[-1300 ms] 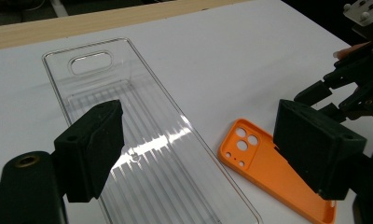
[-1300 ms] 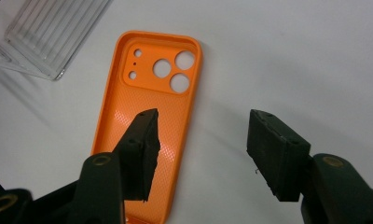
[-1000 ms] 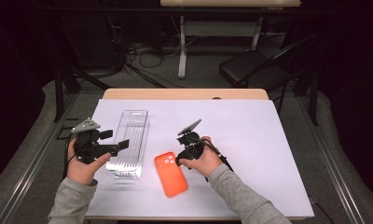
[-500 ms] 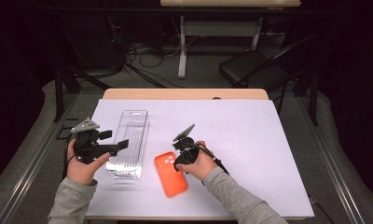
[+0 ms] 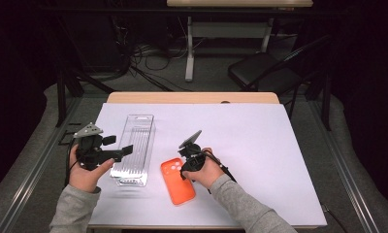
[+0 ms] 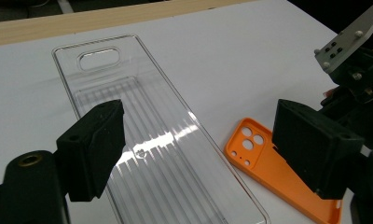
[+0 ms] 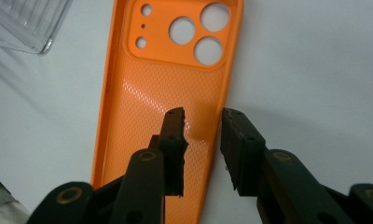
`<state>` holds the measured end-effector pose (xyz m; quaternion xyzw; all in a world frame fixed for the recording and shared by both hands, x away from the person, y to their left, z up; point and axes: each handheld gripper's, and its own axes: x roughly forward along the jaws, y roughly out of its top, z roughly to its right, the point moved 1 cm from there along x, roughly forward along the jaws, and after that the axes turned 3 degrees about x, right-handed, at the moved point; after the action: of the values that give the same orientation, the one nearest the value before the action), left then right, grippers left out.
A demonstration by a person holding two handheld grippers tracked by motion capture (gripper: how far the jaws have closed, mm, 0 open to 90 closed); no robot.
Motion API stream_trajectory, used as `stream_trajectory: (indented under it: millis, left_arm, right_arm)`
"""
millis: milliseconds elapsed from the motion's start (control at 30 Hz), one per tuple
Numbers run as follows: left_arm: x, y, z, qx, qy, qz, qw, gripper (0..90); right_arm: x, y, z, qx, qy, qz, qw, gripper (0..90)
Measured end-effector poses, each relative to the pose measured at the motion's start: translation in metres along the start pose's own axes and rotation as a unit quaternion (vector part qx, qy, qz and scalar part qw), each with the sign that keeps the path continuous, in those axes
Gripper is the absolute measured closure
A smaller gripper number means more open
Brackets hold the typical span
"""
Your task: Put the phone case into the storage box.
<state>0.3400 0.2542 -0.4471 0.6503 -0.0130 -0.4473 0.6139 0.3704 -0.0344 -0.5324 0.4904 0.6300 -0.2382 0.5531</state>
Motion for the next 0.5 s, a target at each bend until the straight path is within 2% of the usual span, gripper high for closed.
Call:
stream_trajectory:
  millis: [233,267,300,367,433,467,500]
  left_arm:
    - [-0.0001,-0.0001,-0.0004,-0.001,0.000,-0.001,1.0000,17.6]
    - [-0.0001,-0.0002,-0.0003,-0.003,0.001,-0.001,1.0000,17.6]
    - [0.0000,-0.0002,-0.0004,-0.003,0.001,-0.001,1.0000,17.6]
    - [0.0002,-0.0005,-0.0007,-0.003,0.001,0.000,1.0000,17.6]
    - [0.0001,-0.0006,-0.0012,-0.003,0.001,0.001,1.0000,17.6]
    - [-0.0001,-0.0006,-0.0011,-0.004,0.000,0.000,1.0000,17.6]
    - [0.0000,-0.0006,-0.0008,-0.004,0.001,0.001,1.0000,17.6]
  right_arm:
    - [0.0035,0.0005,0.0011,0.011,-0.007,-0.004,0.9999,72.9]
    - [0.0054,0.0006,0.0020,0.011,-0.004,0.004,0.9999,73.6]
    - [0.0051,0.0009,0.0023,0.010,-0.006,-0.003,0.9999,73.8]
    - [0.0066,0.0009,0.0021,0.019,-0.002,0.001,0.9998,74.1]
    - [0.0057,0.0013,0.0022,0.019,-0.005,-0.012,0.9997,74.2]
    - [0.0074,0.0009,0.0025,0.018,-0.002,-0.002,0.9998,74.3]
    - [0.0076,0.0007,0.0021,0.023,0.000,-0.003,0.9997,74.4]
